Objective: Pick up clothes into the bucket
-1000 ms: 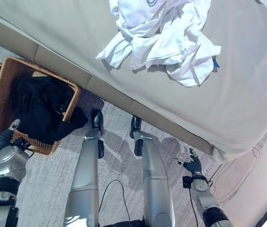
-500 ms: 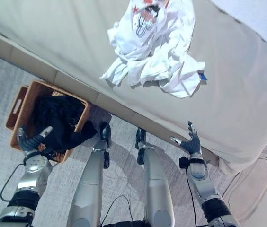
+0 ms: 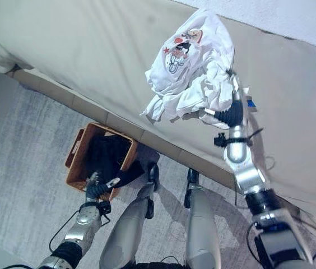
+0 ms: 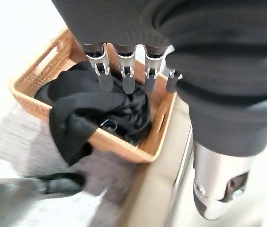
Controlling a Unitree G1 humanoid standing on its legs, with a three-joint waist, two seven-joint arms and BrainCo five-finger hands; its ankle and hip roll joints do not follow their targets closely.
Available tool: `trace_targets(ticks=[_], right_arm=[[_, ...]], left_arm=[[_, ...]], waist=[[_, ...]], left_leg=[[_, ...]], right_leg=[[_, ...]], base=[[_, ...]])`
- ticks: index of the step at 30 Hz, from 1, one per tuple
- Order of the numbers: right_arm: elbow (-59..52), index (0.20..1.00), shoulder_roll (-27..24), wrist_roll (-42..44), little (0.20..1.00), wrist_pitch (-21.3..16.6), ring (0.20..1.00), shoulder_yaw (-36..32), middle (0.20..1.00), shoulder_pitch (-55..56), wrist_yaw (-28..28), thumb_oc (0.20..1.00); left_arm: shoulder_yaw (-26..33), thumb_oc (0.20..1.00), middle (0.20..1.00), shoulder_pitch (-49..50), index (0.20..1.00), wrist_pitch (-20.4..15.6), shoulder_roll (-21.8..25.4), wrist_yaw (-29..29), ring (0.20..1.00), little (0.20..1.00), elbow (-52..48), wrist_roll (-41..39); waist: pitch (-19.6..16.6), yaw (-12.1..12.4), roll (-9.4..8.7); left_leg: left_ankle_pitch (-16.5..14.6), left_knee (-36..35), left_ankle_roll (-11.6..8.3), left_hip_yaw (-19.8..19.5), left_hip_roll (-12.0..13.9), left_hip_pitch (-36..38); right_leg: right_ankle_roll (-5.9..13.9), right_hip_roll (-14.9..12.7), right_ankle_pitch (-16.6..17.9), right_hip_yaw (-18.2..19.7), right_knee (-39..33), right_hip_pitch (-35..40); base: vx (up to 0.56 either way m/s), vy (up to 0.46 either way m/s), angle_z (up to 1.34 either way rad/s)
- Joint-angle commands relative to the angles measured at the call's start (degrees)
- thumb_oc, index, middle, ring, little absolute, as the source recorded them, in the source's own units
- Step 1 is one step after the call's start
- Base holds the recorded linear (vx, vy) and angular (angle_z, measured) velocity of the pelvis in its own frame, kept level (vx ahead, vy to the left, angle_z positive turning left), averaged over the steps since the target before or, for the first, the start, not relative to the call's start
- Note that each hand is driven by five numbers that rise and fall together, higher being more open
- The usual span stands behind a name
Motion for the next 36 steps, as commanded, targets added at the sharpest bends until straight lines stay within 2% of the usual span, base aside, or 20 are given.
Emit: trace_targets(ticks=[1, 3, 6, 10, 12, 13, 15, 16, 25, 26, 27, 34, 35, 36], right_arm=[[7.4, 1.0, -4.5, -0.5, 1.0, 2.6, 1.0, 2.4, 1.0, -7.5, -3.2, 1.0], [16.8, 1.0, -6.9, 1.5, 1.0, 4.0, 1.0, 5.9, 1.0, -14.9, -2.5, 1.0], [29.5, 1.0, -7.0, 6.3, 1.0, 5.4, 1.0, 8.7, 1.0, -22.4, -1.6, 1.0], [42.5, 1.0, -6.4, 12.3, 1.0, 6.0, 1.0, 10.4, 1.0, -28.2, 0.9, 1.0], [44.4, 1.0, -6.1, 14.4, 1.0, 5.8, 1.0, 9.8, 1.0, -28.6, 1.3, 1.0], [50.5, 1.0, -5.7, 19.6, 1.0, 5.9, 1.0, 9.3, 1.0, -29.8, 4.0, 1.0], [51.5, 1.0, -5.8, 18.5, 1.0, 6.3, 1.0, 11.0, 1.0, -30.7, 5.1, 1.0], [52.7, 1.0, -5.9, 18.2, 1.0, 6.6, 1.0, 11.7, 1.0, -30.6, 6.0, 1.0], [59.6, 1.0, -5.1, 17.7, 1.0, 9.0, 1.0, 14.9, 1.0, -34.0, 10.8, 1.0], [59.4, 0.366, -4.9, 17.3, 0.366, 9.0, 0.366, 15.3, 0.366, -34.1, 11.2, 0.366], [59.5, 0.2, -4.9, 17.3, 0.2, 9.0, 0.2, 15.3, 0.2, -34.1, 11.2, 0.2], [52.4, 0.2, -4.9, 15.4, 0.2, 6.9, 0.2, 18.2, 0.2, -35.4, 8.1, 0.2], [49.8, 0.2, -5.2, 16.1, 0.2, 6.2, 0.2, 17.8, 0.2, -35.5, 7.0, 0.2], [46.9, 0.2, -5.6, 17.2, 0.2, 5.5, 0.2, 17.3, 0.2, -35.5, 6.0, 0.2]], left_arm=[[-1.7, 1.0, 1.0, 0.8, 1.0, -0.7, 1.9, -0.5, 1.0, 1.0, 1.0, 3.0], [-2.6, 1.0, 1.0, 0.6, 1.0, -1.0, 2.3, -1.2, 1.0, 1.0, 0.9, 1.6], [-4.5, 1.0, 1.0, 0.1, 1.0, -0.9, 2.2, -1.9, 1.0, 1.0, 0.6, -1.0], [-6.4, 1.0, 1.0, -0.7, 1.0, -0.1, 1.6, -2.5, 1.0, 1.0, 1.0, -2.3], [-6.8, 1.0, 1.0, -0.7, 1.0, 0.0, 1.5, -2.6, 1.0, 1.0, 0.7, -2.6], [-7.6, 1.0, 1.0, -0.9, 1.0, 0.8, 1.2, -3.1, 1.0, 1.0, 1.3, -3.3], [-8.1, 1.0, 1.0, -0.9, 1.0, 0.8, 1.6, -3.3, 1.0, 1.0, 0.8, -3.3], [-8.2, 1.0, 1.0, -1.0, 1.0, 0.9, 1.5, -3.6, 1.0, 1.0, 0.9, -3.3], [-10.7, 1.0, 1.0, -4.5, 1.0, 1.2, 1.2, -4.0, 1.0, 1.0, 0.1, -4.4], [-11.0, 1.0, 1.0, -4.9, 1.0, 1.2, 1.0, -4.1, 1.0, 1.0, -0.4, -4.5], [-11.0, 1.0, 1.0, -5.0, 1.0, 1.2, 1.0, -4.1, 1.0, 1.0, -0.4, -4.5], [-11.1, 1.0, 1.0, -6.6, 1.0, 0.8, 0.4, -3.1, 1.0, 1.0, -1.3, -4.6], [-10.6, 1.0, 1.0, -7.0, 1.0, 0.7, 0.4, -2.9, 1.0, 1.0, -1.3, -4.5], [-10.3, 1.0, 1.0, -7.0, 1.0, 0.6, 0.4, -2.7, 1.0, 1.0, -1.3, -4.4]], waist=[[-2.4, 1.1, 1.02], [-2.1, 1.7, 1.37], [-1.5, 2.9, 1.7], [-0.3, 3.6, 2.11], [-0.3, 3.9, 2.25], [-0.3, 4.8, 2.52], [-0.3, 5.1, 2.6], [-0.3, 5.0, 2.24], [-0.3, 6.0, 2.82], [-0.3, 6.1, 2.87], [-0.3, 6.1, 2.87], [-0.3, 5.1, 1.75], [-0.3, 5.0, 1.71], [-0.3, 4.7, 1.42]], left_leg=[[-0.9, 0.7, 0.39, -2.0, -1.4, 0.3], [-0.6, 0.6, 0.15, -2.5, -1.3, 0.0], [-0.1, 0.2, -0.13, -3.5, -1.0, -0.4], [0.6, 0.1, -0.44, -5.1, -1.1, -1.3], [0.8, 0.3, -0.5, -5.5, -1.2, -2.0], [1.1, 0.4, -0.56, -6.3, -1.0, -3.8], [1.3, 0.5, -0.66, -6.6, -0.9, -4.7], [0.1, 0.4, -0.87, -6.9, -1.1, -4.1], [1.8, -0.9, -1.5, -8.8, -1.0, -7.5], [1.9, -1.0, -1.46, -8.9, -1.1, -7.9], [1.9, -1.0, -1.46, -8.9, -1.1, -7.9], [1.5, -0.6, -1.39, -8.5, -1.3, -8.5], [2.7, 0.1, -1.26, -8.1, -1.1, -9.9], [2.4, 0.5, -1.22, -7.8, -1.1, -9.8]], right_leg=[[3.49, -2.4, 2.0, -1.0, -2.0, 1.8], [3.34, -2.4, 1.7, -1.3, -1.0, 1.3], [3.16, -2.5, 0.9, -2.3, 0.6, 0.6], [2.95, -2.9, 0.4, -3.9, 1.8, 0.0], [2.85, -3.0, 0.2, -4.2, 2.1, -0.6], [2.74, -3.2, -0.3, -5.1, 2.9, -2.5], [2.72, -3.1, -0.3, -5.4, 3.1, -3.3], [3.09, -3.3, -2.3, -4.9, 3.8, -3.0], [2.57, -3.7, -3.3, -6.2, 5.4, -7.0], [2.53, -3.6, -3.3, -6.1, 5.6, -7.6], [2.53, -3.7, -3.3, -6.1, 5.6, -7.6], [2.71, -3.3, -2.3, -4.9, 4.7, -8.4], [2.32, -2.9, 0.1, -5.2, 3.6, -9.1], [2.4, -2.8, 0.4, -4.9, 3.5, -9.0]], base=[[0.0, -0.075, 0.06], [0.0, -0.062, 0.04], [0.0, -0.083, 0.17], [-0.01, -0.089, 0.27], [0.0, -0.069, 0.26], [0.0, -0.068, 0.1], [0.04, -0.084, 0.15], [0.09, -0.093, 0.23], [0.01, -0.049, 0.11], [0.0, -0.013, 0.04], [0.0, 0.0, 0.0], [-0.02, 0.015, -0.01], [-0.09, 0.069, -0.02], [-0.09, 0.083, -0.07]])
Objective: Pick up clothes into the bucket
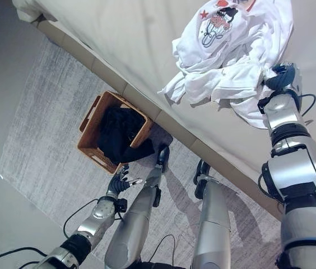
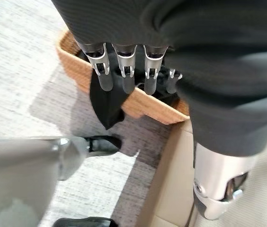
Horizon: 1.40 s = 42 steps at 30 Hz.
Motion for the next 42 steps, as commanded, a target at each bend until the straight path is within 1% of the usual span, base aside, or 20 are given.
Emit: trace_targets(ticks=[1, 3, 4, 5, 6, 7, 9, 12, 13, 17, 18, 19, 23, 24, 26, 28, 29, 30, 36, 42], right_arm=[[-10.3, 0.2, 0.6, 1.2, 0.2, -3.5, 0.2, 1.1, 0.2, 0.7, -2.6, 0.2], [-17.9, 0.2, -0.9, 1.3, 0.2, -4.4, 0.2, 0.3, 0.2, 1.1, -4.8, 0.2], [-17.9, 0.2, -0.9, 1.3, 0.2, -4.4, 0.2, 0.3, 0.2, 1.1, -4.8, 0.2], [-27.6, 0.2, -3.3, 0.4, 0.2, -5.4, 0.2, -1.5, 0.2, 2.8, -6.5, 0.2], [-27.7, 0.2, -3.3, 0.4, 0.2, -5.3, 0.2, -1.7, 0.2, 3.0, -6.5, 0.2], [-32.1, 0.2, -5.1, -0.6, 0.2, -5.8, 0.2, -3.2, 0.2, 4.7, -7.2, 0.2], [-34.6, 0.2, -7.4, -0.8, 0.2, -5.9, 0.2, -5.8, 0.2, 6.2, -8.3, 0.2], [-35.9, 0.2, -8.8, -1.5, 0.2, -5.9, 0.2, -7.1, 0.2, 7.8, -8.6, 0.2], [-37.6, 0.2, -10.5, -2.1, 0.2, -5.6, 0.2, -8.7, 0.2, 9.0, -9.0, 0.2], [-40.7, 0.2, -11.5, -2.9, 0.2, -5.6, 0.2, -12.2, 0.2, 12.3, -9.7, 0.2], [-42.3, 0.2, -11.8, -3.0, 0.2, -5.9, 0.2, -14.5, 0.2, 14.7, -10.1, 0.2], [-42.5, 0.2, -11.8, -3.1, 0.2, -5.9, 0.2, -14.7, 0.2, 14.9, -10.1, 0.2], [-47.6, 0.2, -12.2, -4.9, 0.2, -6.2, 0.2, -19.3, 0.2, 20.4, -10.8, 0.2], [-50.5, 0.2, -11.9, -5.7, 0.2, -6.5, 0.2, -21.7, 0.2, 22.7, -11.7, 0.2], [-50.7, 0.2, -11.9, -5.7, 0.2, -6.4, 0.2, -22.0, 0.2, 23.0, -11.6, 0.2], [-55.4, 0.2, -11.2, -6.3, 0.2, -7.5, 0.2, -24.4, 0.2, 26.3, -11.1, 0.2], [-55.5, 0.2, -11.2, -6.4, 0.2, -7.4, 0.2, -24.5, 0.2, 26.3, -11.1, 0.2], [-57.9, 0.2, -10.9, -5.7, 0.2, -8.3, 0.2, -24.5, 0.2, 27.7, -9.4, 0.2], [-65.1, 0.2, -9.5, 0.8, 0.2, -9.5, 0.2, -19.9, 0.2, 31.4, 1.5, 0.2], [-69.5, 0.2, -8.4, 7.9, 0.2, -8.6, 0.2, -15.9, 0.2, 32.7, 9.9, 0.2]], left_arm=[[0.5, 1.0, 1.0, -1.1, 1.0, -1.3, 0.6, 1.5, 1.0, 1.0, 0.9, -0.4], [1.2, 1.0, 1.0, -0.6, 1.0, -1.2, 0.8, 1.8, 1.0, 1.0, 1.6, -0.2], [1.2, 1.0, 1.0, -0.6, 1.0, -1.2, 0.8, 1.8, 1.0, 1.0, 1.6, -0.2], [2.7, 1.0, 1.0, 0.1, 1.0, -1.2, 1.1, 1.9, 1.0, 1.0, 2.4, 0.4], [2.7, 1.0, 1.0, 0.2, 1.0, -1.2, 1.1, 1.9, 1.0, 1.0, 2.4, 0.4], [3.2, 1.0, 1.0, 0.8, 1.0, -1.2, 1.3, 1.9, 1.0, 1.0, 2.8, 0.6], [4.1, 1.0, 1.0, 1.4, 1.0, -1.4, 1.8, 1.9, 1.0, 1.0, 2.7, 0.9], [4.6, 1.0, 1.0, 2.2, 1.0, -1.6, 2.3, 1.7, 1.0, 1.0, 2.3, 1.0], [5.6, 1.0, 1.0, 2.4, 1.0, -1.4, 2.6, 1.5, 1.0, 1.0, 2.5, 1.1], [6.7, 1.0, 1.0, 3.3, 1.0, -1.5, 3.2, 1.2, 1.0, 1.0, 2.1, 1.5], [7.7, 1.0, 1.0, 4.2, 1.0, -1.6, 3.3, 0.9, 1.0, 1.0, 2.1, 1.7], [7.6, 1.0, 1.0, 4.2, 1.0, -1.6, 3.3, 0.9, 1.0, 1.0, 2.1, 1.7], [9.3, 1.0, 1.0, 6.4, 1.0, -1.9, 4.3, 0.1, 1.0, 1.0, -0.1, 1.8], [9.6, 1.0, 1.0, 6.9, 1.0, -2.1, 4.7, -0.6, 1.0, 1.0, -2.0, 1.6], [9.5, 1.0, 1.0, 6.9, 1.0, -2.1, 4.8, -0.6, 1.0, 1.0, -2.1, 1.6], [9.7, 1.0, 1.0, 7.4, 1.0, -2.7, 6.2, -2.7, 1.0, 1.0, -8.1, -0.5], [9.7, 1.0, 1.0, 7.4, 1.0, -2.7, 6.2, -2.7, 1.0, 1.0, -8.1, -0.5], [9.5, 1.0, 1.0, 7.3, 1.0, -3.0, 8.2, -5.0, 1.0, 1.0, -14.1, -2.2], [7.7, 1.0, 1.0, 1.7, 1.0, -2.7, 15.5, -11.0, 1.0, 1.0, -30.0, -6.4], [3.9, 1.0, 1.0, -8.6, 1.0, -1.9, 18.4, -12.4, 1.0, 1.0, -36.4, -6.0]], waist=[[0.8, 0.0, -1.98], [0.8, -0.9, -3.14], [0.8, -0.9, -3.15], [0.8, -2.2, -4.69], [0.8, -2.2, -4.72], [0.8, -3.0, -5.44], [0.8, -3.6, -6.05], [0.8, -3.9, -6.43], [0.8, -4.4, -6.85], [0.5, -4.9, -7.13], [-0.5, -5.2, -7.26], [-0.5, -5.1, -7.29], [-2.7, -5.5, -7.36], [-3.9, -5.6, -7.27], [-4.0, -5.5, -7.27], [-5.8, -5.8, -7.17], [-5.8, -5.8, -7.17], [-7.2, -6.0, -7.12], [-11.0, -7.1, -8.0], [-14.6, -7.7, -8.88]], left_leg=[[-1.7, 1.5, 1.75, 0.5, -0.8, 2.1], [-2.3, 2.2, 1.8, 1.1, -0.8, 2.8], [-2.3, 2.2, 1.8, 1.2, -0.8, 2.8], [-3.2, 2.8, 1.85, 2.1, -0.7, 4.3], [-3.2, 2.7, 1.85, 2.1, -0.7, 4.4], [-3.8, 3.1, 1.94, 2.6, -0.6, 5.8], [-4.6, 3.4, 2.11, 3.2, -0.8, 7.9], [-5.2, 3.7, 2.36, 3.6, -0.9, 9.5], [-5.8, 4.0, 2.54, 4.0, -1.1, 11.2], [-6.7, 4.2, 2.88, 4.8, -1.4, 13.6], [-7.2, 4.4, 3.13, 5.3, -1.6, 14.7], [-7.2, 4.3, 3.13, 5.3, -1.6, 14.8], [-8.2, 4.4, 3.56, 6.2, -1.9, 17.1], [-8.6, 4.2, 3.68, 6.4, -2.0, 18.3], [-8.3, 4.0, 3.7, 6.4, -2.0, 18.2], [-8.7, 3.3, 3.74, 6.6, -2.0, 20.0], [-8.6, 3.2, 3.74, 6.6, -2.0, 20.0], [-9.0, 2.7, 3.74, 7.0, -2.0, 21.6], [-10.6, 2.3, 3.63, 8.9, -1.5, 25.9], [-12.2, 1.8, 3.55, 11.1, -0.8, 29.4]], right_leg=[[5.41, -0.4, 5.3, 2.2, -6.7, 4.3], [5.52, 0.0, 5.9, 2.9, -7.7, 5.4], [5.52, 0.0, 5.9, 2.9, -7.7, 5.4], [5.77, 0.3, 6.8, 3.8, -9.2, 7.6], [5.77, 0.4, 6.8, 3.8, -9.3, 7.7], [5.94, 0.4, 7.1, 4.1, -10.1, 9.5], [6.2, 0.3, 7.3, 4.5, -10.8, 12.2], [6.36, 0.2, 7.8, 4.9, -11.4, 14.0], [6.56, 0.1, 8.3, 5.3, -12.2, 15.9], [6.85, 0.1, 8.9, 5.9, -13.8, 18.8], [7.11, 0.0, 9.2, 6.4, -14.6, 20.2], [7.11, 0.1, 9.3, 6.4, -14.7, 20.3], [7.54, 0.1, 10.0, 7.2, -16.8, 23.0], [7.71, 0.0, 10.2, 7.4, -17.6, 24.4], [7.7, 0.0, 10.6, 7.3, -18.0, 24.4], [7.98, 0.1, 10.9, 7.5, -19.6, 26.5], [7.98, 0.1, 11.0, 7.5, -19.7, 26.5], [8.23, 0.2, 11.2, 7.7, -21.1, 28.3], [8.67, 1.1, 12.3, 8.9, -25.4, 32.9], [9.19, 2.1, 13.0, 10.1, -29.2, 36.9]], base=[[-0.02, 0.057, -0.12], [-0.02, 0.055, -0.13], [-0.02, 0.067, -0.1], [-0.01, 0.045, -0.09], [-0.03, 0.074, -0.21], [-0.02, 0.055, -0.22], [-0.01, 0.08, -0.17], [-0.01, 0.064, -0.16], [0.01, 0.075, -0.18], [0.01, 0.08, -0.11], [0.02, 0.064, -0.18], [0.05, 0.103, -0.23], [0.06, 0.075, -0.16], [0.05, 0.064, -0.11], [0.03, 0.042, -0.08], [0.06, 0.052, -0.07], [0.08, 0.046, -0.06], [0.08, 0.041, -0.06], [0.09, 0.02, -0.1], [0.08, -0.002, -0.25]])
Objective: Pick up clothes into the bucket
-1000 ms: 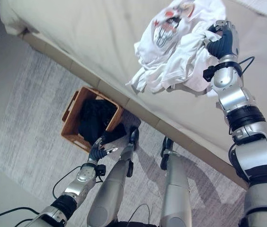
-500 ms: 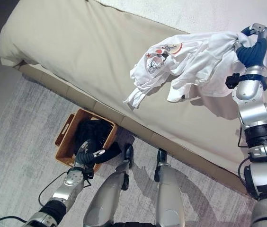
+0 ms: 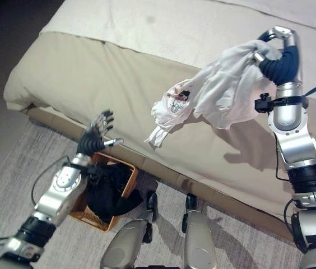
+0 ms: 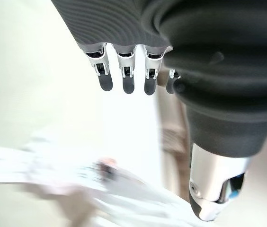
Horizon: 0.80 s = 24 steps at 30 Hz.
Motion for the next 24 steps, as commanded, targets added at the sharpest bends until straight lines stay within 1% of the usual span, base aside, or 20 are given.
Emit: trace_targets(ticks=[1, 3, 7, 9, 12, 13, 14, 17, 21, 22, 23, 24], right_arm=[[-3.6, 0.2, 0.6, 5.5, 0.2, -3.0, 0.2, 3.1, 0.2, -1.0, 4.0, 0.2], [-2.9, 0.2, 0.2, 5.5, 0.2, -2.1, 0.2, 5.2, 0.2, -2.8, 4.8, 0.2], [-1.4, 0.2, -0.4, 6.4, 0.2, -1.2, 0.2, 8.2, 0.2, -5.6, 5.9, 0.2], [1.4, 0.2, -0.4, 7.5, 0.2, -0.7, 0.2, 11.0, 0.2, -9.9, 5.7, 0.2], [5.7, 0.2, 0.2, 7.7, 0.2, -0.4, 0.2, 13.1, 0.2, -15.5, 3.6, 0.2], [6.9, 0.2, 0.8, 7.9, 0.2, -0.4, 0.2, 12.5, 0.2, -17.1, 2.0, 0.2], [7.0, 0.2, 0.9, 7.9, 0.2, -0.4, 0.2, 12.6, 0.2, -17.2, 1.9, 0.2], [11.9, 0.2, 3.4, 7.6, 0.2, -1.2, 0.2, 12.2, 0.2, -23.1, -1.8, 0.2], [17.4, 0.2, 3.2, 8.4, 0.2, -0.2, 0.2, 15.0, 0.2, -29.8, -2.9, 0.2], [18.4, 0.2, 3.4, 8.7, 0.2, -0.1, 0.2, 15.6, 0.2, -31.7, -3.6, 0.2], [19.6, 0.2, 3.5, 8.3, 0.2, 0.1, 0.2, 15.0, 0.2, -33.0, -5.9, 0.2], [19.7, 0.2, 3.6, 8.3, 0.2, 0.0, 0.2, 15.1, 0.2, -33.1, -5.9, 0.2]], left_arm=[[-4.9, 1.0, 1.0, -2.2, 1.0, -2.1, -0.4, -1.5, 1.0, 1.0, -1.4, -1.2], [-8.7, 1.0, 1.0, -6.8, 1.0, -1.4, -0.5, -2.4, 1.0, 1.0, -0.6, -0.9], [-12.7, 1.0, 1.0, -11.7, 1.0, -0.9, -0.9, -3.2, 1.0, 1.0, 0.2, -0.3], [-15.0, 1.0, 1.0, -13.7, 1.0, -0.8, -1.6, -3.3, 1.0, 1.0, 1.3, 0.2], [-15.5, 1.0, 1.0, -13.6, 1.0, -0.8, -2.4, -3.0, 1.0, 1.0, 1.5, 0.1], [-15.4, 1.0, 1.0, -12.8, 1.0, -0.7, -3.0, -3.0, 1.0, 1.0, 1.4, 0.1], [-15.3, 1.0, 1.0, -12.7, 1.0, -0.6, -3.0, -3.0, 1.0, 1.0, 1.3, 0.1], [-14.6, 1.0, 1.0, -8.9, 1.0, -0.1, -3.8, -3.1, 1.0, 1.0, 1.0, -0.4], [-14.4, 1.0, 1.0, -6.3, 1.0, 0.3, -3.6, -3.5, 1.0, 1.0, 1.2, -0.8], [-14.3, 1.0, 1.0, -5.8, 1.0, 0.4, -3.7, -3.5, 1.0, 1.0, 1.0, -1.1], [-14.1, 1.0, 1.0, -5.4, 1.0, 0.7, -4.0, -3.1, 1.0, 1.0, 1.0, -1.2], [-14.0, 1.0, 1.0, -5.4, 1.0, 0.7, -4.0, -3.1, 1.0, 1.0, 0.9, -1.1]], waist=[[-9.2, -1.0, -3.48], [-10.2, -1.3, -3.61], [-11.8, -1.5, -3.72], [-12.5, -1.4, -3.97], [-13.3, -1.1, -4.14], [-13.7, -0.9, -4.16], [-13.6, -0.9, -4.15], [-14.8, 0.0, -4.39], [-15.9, 0.6, -4.8], [-16.0, 0.6, -4.81], [-16.4, 0.7, -4.86], [-16.4, 0.6, -4.83]], left_leg=[[-6.8, 3.8, 0.0, -0.5, -0.9, 1.9], [-7.0, 3.5, -0.03, -0.1, -0.7, 3.1], [-7.6, 3.0, 0.1, 0.2, -0.5, 5.0], [-7.9, 2.7, 0.11, 0.4, -0.3, 5.9], [-8.1, 2.5, 0.06, 0.6, -0.2, 6.7], [-8.1, 2.4, 0.1, 0.5, -0.2, 7.0], [-8.1, 2.4, 0.1, 0.5, -0.2, 7.0], [-8.3, 1.7, 0.11, 0.3, -0.1, 8.0], [-8.0, 0.9, -0.09, -0.1, 0.0, 9.0], [-7.8, 0.6, -0.16, -0.4, 0.0, 9.2], [-7.7, 0.2, -0.18, -0.6, 0.1, 9.4], [-7.7, 0.2, -0.19, -0.6, 0.0, 9.4]], right_leg=[[3.83, -1.8, 4.4, 0.0, -7.8, 5.8], [3.93, -1.7, 4.2, 0.1, -8.0, 6.8], [4.1, -1.6, 4.1, 0.0, -8.6, 8.8], [4.18, -1.6, 4.2, 0.2, -9.1, 9.7], [4.25, -1.5, 4.3, 0.1, -10.0, 10.7], [4.2, -1.5, 4.3, 0.0, -10.2, 11.1], [4.2, -1.5, 4.3, 0.0, -10.3, 11.1], [4.22, -1.6, 4.3, -0.3, -11.4, 12.6], [4.11, -1.5, 4.2, -1.0, -12.0, 14.1], [4.1, -1.5, 4.1, -1.3, -12.0, 14.3], [4.1, -1.5, 4.1, -1.5, -12.2, 14.5], [4.1, -1.5, 4.1, -1.6, -12.2, 14.6]], base=[[0.08, -0.003, -0.27], [0.08, 0.001, -0.2], [0.07, -0.003, -0.05], [0.06, -0.005, -0.03], [0.05, -0.003, -0.09], [0.0, 0.0, 0.0], [0.06, -0.004, -0.01], [0.05, -0.008, -0.02], [0.04, -0.002, 0.01], [0.03, 0.002, 0.07], [0.02, 0.002, 0.12], [0.04, -0.001, 0.19]])
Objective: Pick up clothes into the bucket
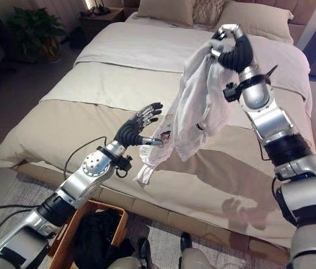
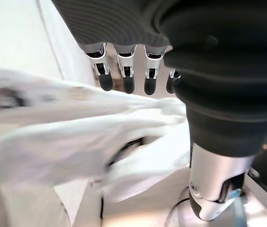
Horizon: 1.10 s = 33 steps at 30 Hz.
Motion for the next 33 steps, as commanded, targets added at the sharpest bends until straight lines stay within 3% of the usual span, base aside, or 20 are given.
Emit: trace_targets(ticks=[1, 2, 3, 6, 10, 12, 13, 14, 15, 16, 17, 18, 19, 21, 33], right_arm=[[-0.9, 0.2, 1.2, 1.6, 0.2, -4.1, 0.2, -4.1, 0.2, -8.7, -9.3, 0.2], [-1.0, 0.2, 1.3, 1.5, 0.2, -4.0, 0.2, -4.2, 0.2, -8.6, -9.4, 0.2], [-0.9, 0.2, 2.8, 0.6, 0.2, -5.5, 0.2, -7.4, 0.2, -9.2, -13.8, 0.2], [0.8, 0.2, 6.4, 0.0, 0.2, -7.0, 0.2, -10.7, 0.2, -11.4, -18.6, 0.2], [2.4, 0.2, 6.4, -1.2, 0.2, -6.9, 0.2, -10.5, 0.2, -12.5, -19.1, 0.2], [3.4, 0.2, 6.0, -0.3, 0.2, -6.2, 0.2, -9.0, 0.2, -11.5, -16.5, 0.2], [4.8, 0.724, 5.5, 0.6, 0.724, -5.4, 0.724, -7.2, 0.724, -10.7, -14.0, 0.724], [5.5, 1.0, 4.3, 1.2, 1.0, -4.2, 1.0, -4.2, 1.0, -10.4, -10.2, 1.0], [4.8, 1.0, 2.2, 1.7, 1.0, -2.8, 1.0, -0.9, 1.0, -9.6, -5.9, 1.0], [4.9, 1.0, 2.1, 1.8, 1.0, -2.8, 1.0, -0.7, 1.0, -9.8, -5.7, 1.0], [6.0, 0.827, 0.5, 3.2, 0.827, -1.9, 0.827, 1.4, 0.827, -9.5, -3.3, 0.827], [8.2, 0.555, -0.8, 3.1, 0.555, -0.8, 0.555, 3.9, 0.555, -9.1, -0.3, 0.555], [9.7, 0.2, -1.8, 3.7, 0.2, -0.3, 0.2, 5.6, 0.2, -10.0, 0.6, 0.2], [12.4, 0.2, -2.9, 5.3, 0.2, 0.4, 0.2, 8.3, 0.2, -9.7, 4.4, 0.2], [12.3, 0.2, -4.8, 4.2, 0.2, 0.0, 0.2, 8.0, 0.2, -9.7, 4.5, 0.2]], left_arm=[[0.7, 1.0, 1.0, 1.1, 1.0, -1.4, -1.1, 0.5, 1.0, 1.0, -0.4, -0.4], [0.7, 1.0, 1.0, 1.2, 1.0, -1.3, -1.1, 0.5, 1.0, 1.0, -0.4, -0.4], [0.6, 1.0, 1.0, 1.5, 1.0, -1.3, -1.8, 1.0, 1.0, 1.0, 0.1, 0.0], [-0.3, 1.0, 1.0, 1.0, 1.0, -1.5, -3.4, 1.8, 1.0, 1.0, 2.4, -0.1], [-1.1, 1.0, 1.0, 1.5, 1.0, -1.6, -4.2, 1.6, 1.0, 1.0, 3.5, 0.2], [-0.7, 1.0, 1.0, 1.9, 1.0, -1.6, -3.9, 1.5, 1.0, 1.0, 3.6, 0.5], [-0.3, 1.0, 1.0, 2.2, 1.0, -1.5, -3.6, 1.4, 1.0, 1.0, 3.5, 0.6], [0.2, 1.0, 1.0, 2.3, 1.0, -1.4, -3.0, 1.3, 1.0, 1.0, 3.2, 0.8], [0.6, 1.0, 1.0, 2.7, 1.0, -1.2, -2.3, 0.9, 1.0, 1.0, 2.9, 0.7], [0.7, 1.0, 1.0, 2.7, 1.0, -1.1, -2.4, 0.9, 1.0, 1.0, 2.9, 0.7], [0.6, 1.0, 1.0, 3.2, 1.0, -0.9, -2.1, 0.5, 1.0, 1.0, 2.5, 0.7], [0.7, 1.0, 1.0, 3.7, 1.0, -0.6, -1.4, 0.0, 1.0, 1.0, 2.0, 0.9], [0.8, 1.0, 1.0, 4.3, 1.0, -0.4, -0.9, -0.4, 1.0, 1.0, 1.3, 0.8], [1.2, 1.0, 1.0, 5.3, 1.0, 0.0, 0.3, -1.2, 1.0, 1.0, 0.1, 0.7], [3.3, 1.0, 1.0, 7.0, 1.0, 0.1, 0.6, -0.6, 1.0, 1.0, 0.5, 1.1]], waist=[[-5.4, 1.4, -4.27], [-5.4, 1.4, -4.32], [-5.8, 1.7, -4.24], [-6.4, 2.3, -4.39], [-6.8, 2.9, -4.76], [-6.7, 2.9, -5.02], [-6.6, 2.9, -5.26], [-6.5, 2.8, -5.41], [-6.4, 2.6, -5.68], [-6.4, 2.6, -5.54], [-6.3, 2.5, -5.65], [-6.2, 2.5, -5.93], [-6.2, 2.4, -5.92], [-6.0, 2.2, -5.93], [-6.0, 1.6, -5.75]], left_leg=[[-6.8, 4.2, 0.19, -2.2, -2.6, 0.3], [-6.8, 4.2, 0.18, -2.3, -2.6, 0.3], [-6.8, 4.0, 0.26, -2.6, -2.7, 0.4], [-6.8, 3.6, 0.34, -3.6, -3.1, 0.9], [-6.8, 3.5, 0.34, -4.1, -3.2, 1.1], [-6.7, 3.4, 0.31, -4.2, -3.2, 1.2], [-6.6, 3.4, 0.25, -4.1, -3.2, 1.2], [-6.5, 3.3, 0.17, -3.9, -3.2, 1.1], [-6.3, 3.3, 0.11, -3.8, -3.1, 1.1], [-6.3, 3.3, 0.1, -3.8, -3.1, 1.1], [-6.3, 3.3, 0.06, -3.7, -3.1, 1.1], [-6.2, 3.3, -0.01, -3.7, -3.0, 1.1], [-6.2, 3.2, -0.06, -3.6, -3.0, 1.2], [-6.2, 3.4, -0.12, -3.5, -2.9, 1.1], [-6.0, 3.1, -0.36, -3.6, -2.7, 1.5]], right_leg=[[4.46, -4.5, 0.2, -2.3, 0.0, 2.1], [4.46, -4.5, 0.2, -2.4, 0.0, 2.2], [4.51, -4.6, 0.0, -2.7, -0.1, 2.5], [4.55, -4.9, -0.2, -3.8, -0.3, 3.5], [4.61, -5.0, -0.2, -4.3, -0.6, 3.8], [4.63, -5.1, -0.2, -4.4, -0.5, 3.9], [4.63, -5.1, -0.1, -4.5, -0.5, 3.9], [4.62, -5.1, 0.1, -4.4, -0.4, 3.7], [4.56, -5.1, 0.1, -4.4, -0.4, 3.6], [4.56, -5.0, 0.1, -4.4, -0.4, 3.6], [4.51, -5.0, 0.1, -4.5, -0.4, 3.7], [4.5, -5.0, 0.2, -4.6, -0.4, 3.7], [4.49, -5.0, 0.3, -4.6, -0.5, 3.7], [4.49, -5.0, 0.4, -4.4, -0.3, 3.5], [4.37, -4.9, 0.1, -4.3, -0.1, 3.8]], base=[[0.02, -0.005, 0.18], [0.04, -0.003, 0.18], [0.04, 0.005, 0.05], [0.04, 0.011, 0.12], [0.01, 0.001, 0.21], [-0.01, 0.001, 0.14], [-0.03, -0.003, 0.06], [-0.04, -0.001, 0.01], [0.0, 0.0, 0.0], [0.0, 0.0, 0.0], [-0.02, -0.004, -0.03], [-0.02, -0.004, -0.04], [-0.02, -0.002, -0.04], [0.0, 0.0, 0.0], [0.0, 0.002, -0.04]])
